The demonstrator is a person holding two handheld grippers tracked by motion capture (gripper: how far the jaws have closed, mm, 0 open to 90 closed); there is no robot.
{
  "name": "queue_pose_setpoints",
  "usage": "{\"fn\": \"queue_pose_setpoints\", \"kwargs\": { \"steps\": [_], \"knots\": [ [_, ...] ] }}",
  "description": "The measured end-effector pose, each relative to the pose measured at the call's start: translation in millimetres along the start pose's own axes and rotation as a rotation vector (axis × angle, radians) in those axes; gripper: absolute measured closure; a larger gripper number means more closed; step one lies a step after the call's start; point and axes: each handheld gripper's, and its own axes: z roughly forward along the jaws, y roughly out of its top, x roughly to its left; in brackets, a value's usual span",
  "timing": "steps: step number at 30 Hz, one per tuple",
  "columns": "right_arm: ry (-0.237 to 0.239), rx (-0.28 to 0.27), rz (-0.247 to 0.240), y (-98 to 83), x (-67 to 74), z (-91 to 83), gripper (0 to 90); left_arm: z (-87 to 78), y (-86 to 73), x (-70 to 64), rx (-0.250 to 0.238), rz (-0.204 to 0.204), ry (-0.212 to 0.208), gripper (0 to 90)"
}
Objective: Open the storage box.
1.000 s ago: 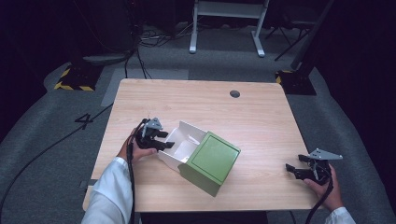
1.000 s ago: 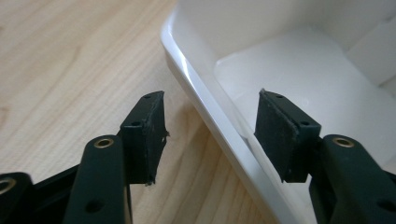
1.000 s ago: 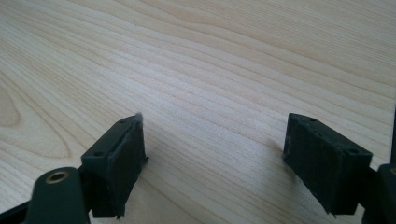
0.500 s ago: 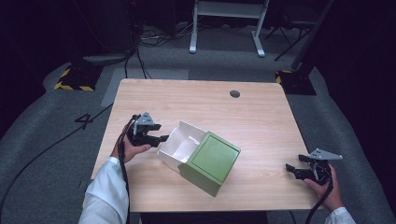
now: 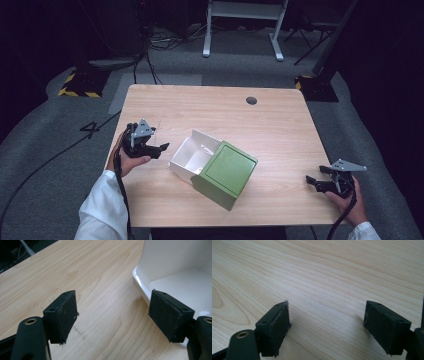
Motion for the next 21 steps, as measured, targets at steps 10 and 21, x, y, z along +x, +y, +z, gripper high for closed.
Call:
{"fn": "queue_pose_setpoints", "kwargs": {
  "steps": [10,21],
  "knots": [
    [0.000,0.000,0.000,0.0,0.0,0.0,20.9,-14.5,-17.9,-1.6,0.036,0.019,0.043,21.2],
    [0.000,0.000,0.000,0.0,0.0,0.0,20.9,-26.0,-41.2,-13.2,0.082,0.028,0.031,17.4]
  ]
}}
